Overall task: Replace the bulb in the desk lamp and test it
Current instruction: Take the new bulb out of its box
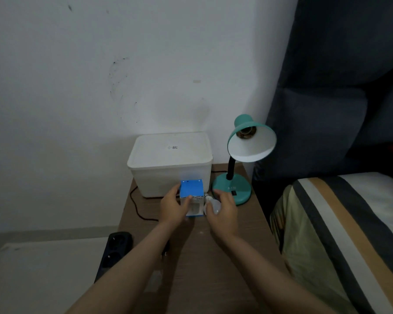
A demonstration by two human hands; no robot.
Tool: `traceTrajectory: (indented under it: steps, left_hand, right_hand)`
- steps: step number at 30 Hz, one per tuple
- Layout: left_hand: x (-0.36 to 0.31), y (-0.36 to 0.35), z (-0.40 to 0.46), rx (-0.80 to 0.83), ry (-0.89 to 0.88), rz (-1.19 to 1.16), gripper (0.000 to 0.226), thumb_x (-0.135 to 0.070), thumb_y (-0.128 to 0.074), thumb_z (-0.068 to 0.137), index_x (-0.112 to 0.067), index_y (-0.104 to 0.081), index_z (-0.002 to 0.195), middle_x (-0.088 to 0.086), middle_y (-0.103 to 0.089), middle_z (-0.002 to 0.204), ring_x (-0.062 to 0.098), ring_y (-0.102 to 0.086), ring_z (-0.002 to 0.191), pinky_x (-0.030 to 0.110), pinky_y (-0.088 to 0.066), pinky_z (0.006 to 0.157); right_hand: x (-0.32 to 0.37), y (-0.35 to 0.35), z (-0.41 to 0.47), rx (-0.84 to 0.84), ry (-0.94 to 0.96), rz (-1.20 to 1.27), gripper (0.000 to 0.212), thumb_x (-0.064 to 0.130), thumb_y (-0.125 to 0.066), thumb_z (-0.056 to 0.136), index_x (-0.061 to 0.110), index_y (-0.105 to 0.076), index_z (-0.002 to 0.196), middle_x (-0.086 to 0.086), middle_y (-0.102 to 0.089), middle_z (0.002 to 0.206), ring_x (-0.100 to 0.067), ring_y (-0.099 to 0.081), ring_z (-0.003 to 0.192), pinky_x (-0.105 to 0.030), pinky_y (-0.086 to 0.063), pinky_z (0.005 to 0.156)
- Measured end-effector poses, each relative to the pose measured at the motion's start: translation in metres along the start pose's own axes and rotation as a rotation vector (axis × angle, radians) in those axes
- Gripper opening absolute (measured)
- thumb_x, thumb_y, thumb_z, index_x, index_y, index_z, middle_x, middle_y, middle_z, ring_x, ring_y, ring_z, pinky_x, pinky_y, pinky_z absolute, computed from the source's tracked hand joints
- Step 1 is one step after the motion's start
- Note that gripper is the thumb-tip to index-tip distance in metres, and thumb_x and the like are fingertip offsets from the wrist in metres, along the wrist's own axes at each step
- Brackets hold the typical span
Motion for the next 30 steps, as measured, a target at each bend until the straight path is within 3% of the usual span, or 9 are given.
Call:
traceTrajectory:
  steps: [5, 10, 14, 18, 21, 25, 30]
  left_hand:
    - [0.006, -0.002, -0.004, -0.039, 0.033, -0.03, 0.043, -0.025, -0.065, 0.087, -0.012, -0.053, 0.125, 0.008, -0.064, 0.118, 0.017, -0.061, 0.098, 0.024, -0.048, 0.073]
    - [0.006, -0.001, -0.005, -0.064, 0.042, 0.0, 0.042, -0.027, -0.066, 0.086, -0.01, -0.054, 0.123, 0.008, -0.067, 0.111, 0.014, -0.061, 0.087, 0.017, -0.044, 0.065]
    - [0.002, 0.0, -0.004, -0.039, -0.018, 0.032, 0.039, -0.027, -0.065, 0.087, -0.012, -0.054, 0.122, 0.005, -0.066, 0.112, 0.011, -0.06, 0.089, 0.017, -0.043, 0.066]
    - [-0.007, 0.003, -0.004, -0.015, -0.072, 0.017, 0.039, -0.02, -0.067, 0.085, -0.016, -0.054, 0.123, -0.001, -0.065, 0.11, 0.008, -0.057, 0.091, 0.017, -0.042, 0.07]
    - [-0.012, 0.003, -0.006, 0.018, -0.102, 0.016, 0.047, -0.018, -0.067, 0.084, -0.019, -0.05, 0.128, -0.007, -0.061, 0.104, 0.006, -0.057, 0.082, 0.016, -0.046, 0.066]
    - [-0.005, 0.005, -0.009, 0.058, -0.107, 0.022, 0.057, -0.021, -0.07, 0.082, -0.022, -0.046, 0.133, -0.003, -0.061, 0.117, 0.014, -0.059, 0.1, 0.029, -0.052, 0.079]
    - [-0.001, 0.006, -0.011, 0.221, -0.073, -0.002, 0.08, -0.024, -0.075, 0.077, -0.023, -0.032, 0.144, -0.005, -0.053, 0.126, 0.013, -0.055, 0.11, 0.026, -0.05, 0.084]
  right_hand:
    - [0.014, -0.023, 0.016, 0.212, -0.031, 0.023, 0.034, 0.021, -0.057, 0.09, 0.017, -0.053, 0.123, 0.006, -0.051, 0.112, -0.002, -0.052, 0.096, -0.006, -0.039, 0.07]
    - [0.006, -0.039, 0.026, 0.269, -0.129, 0.02, 0.026, 0.018, -0.059, 0.086, 0.012, -0.06, 0.112, -0.005, -0.057, 0.109, -0.011, -0.059, 0.089, -0.018, -0.046, 0.072]
    - [-0.004, -0.043, 0.027, 0.26, -0.219, 0.09, 0.019, 0.014, -0.06, 0.085, 0.009, -0.065, 0.103, -0.007, -0.065, 0.103, -0.009, -0.063, 0.082, -0.008, -0.045, 0.057]
    - [0.001, -0.037, 0.021, 0.234, -0.227, 0.139, 0.019, 0.008, -0.061, 0.084, 0.013, -0.064, 0.102, 0.002, -0.066, 0.087, -0.007, -0.063, 0.077, -0.01, -0.046, 0.053]
    - [0.006, -0.033, 0.016, 0.235, -0.219, 0.192, 0.03, 0.002, -0.059, 0.084, 0.017, -0.059, 0.11, 0.008, -0.06, 0.092, -0.001, -0.059, 0.08, -0.007, -0.046, 0.053]
    - [0.014, -0.033, 0.014, 0.285, -0.169, 0.158, 0.044, 0.001, -0.059, 0.085, 0.017, -0.053, 0.126, 0.005, -0.056, 0.094, -0.004, -0.059, 0.075, -0.008, -0.047, 0.054]
    - [0.015, -0.036, 0.01, 0.357, -0.163, 0.132, 0.062, 0.002, -0.055, 0.087, 0.031, -0.04, 0.139, 0.005, -0.051, 0.075, -0.005, -0.049, 0.062, -0.016, -0.046, 0.057]
Point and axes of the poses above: each hand's wrist, its own z-axis towards the middle knuckle, its own y-axis out of the back of the hand, x = y × z, the point moved 10 cm from there along z, towards the middle knuckle
